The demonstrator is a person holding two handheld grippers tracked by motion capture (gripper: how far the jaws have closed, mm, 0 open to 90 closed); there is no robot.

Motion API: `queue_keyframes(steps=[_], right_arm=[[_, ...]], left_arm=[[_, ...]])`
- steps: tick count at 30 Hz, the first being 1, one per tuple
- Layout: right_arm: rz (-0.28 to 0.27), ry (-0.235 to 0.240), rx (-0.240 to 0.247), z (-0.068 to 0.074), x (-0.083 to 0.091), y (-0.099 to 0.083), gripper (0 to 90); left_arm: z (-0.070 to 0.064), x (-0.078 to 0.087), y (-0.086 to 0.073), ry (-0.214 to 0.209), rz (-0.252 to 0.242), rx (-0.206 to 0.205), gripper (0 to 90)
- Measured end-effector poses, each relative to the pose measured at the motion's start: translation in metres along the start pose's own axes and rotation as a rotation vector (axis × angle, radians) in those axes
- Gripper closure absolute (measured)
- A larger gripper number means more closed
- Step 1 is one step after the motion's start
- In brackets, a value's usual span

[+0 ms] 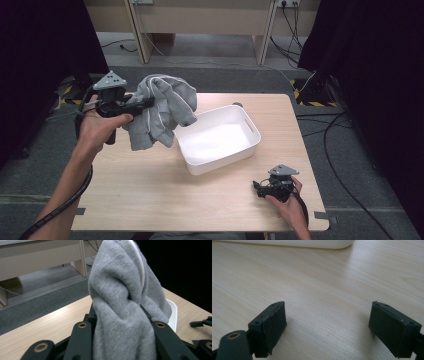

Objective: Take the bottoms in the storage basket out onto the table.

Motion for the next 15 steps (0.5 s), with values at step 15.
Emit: queue_keyframes(steps=[15], right_arm=[[-0.002, 0.001, -0.003, 0.001, -0.001, 0.001, 15.1]], left_arm=[[0.026, 0.004, -0.031, 0.039, 0.025, 0.038, 65.6]])
Point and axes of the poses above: each handheld gripper's, and its own axes: x roughly backward along the jaws, y roughly out of its top, z roughly to its left, the point moved 5 cm from there along -x, roughly forward along the jaws, and after that the axes turned 13 degrees about y, right-handed, at the moved point
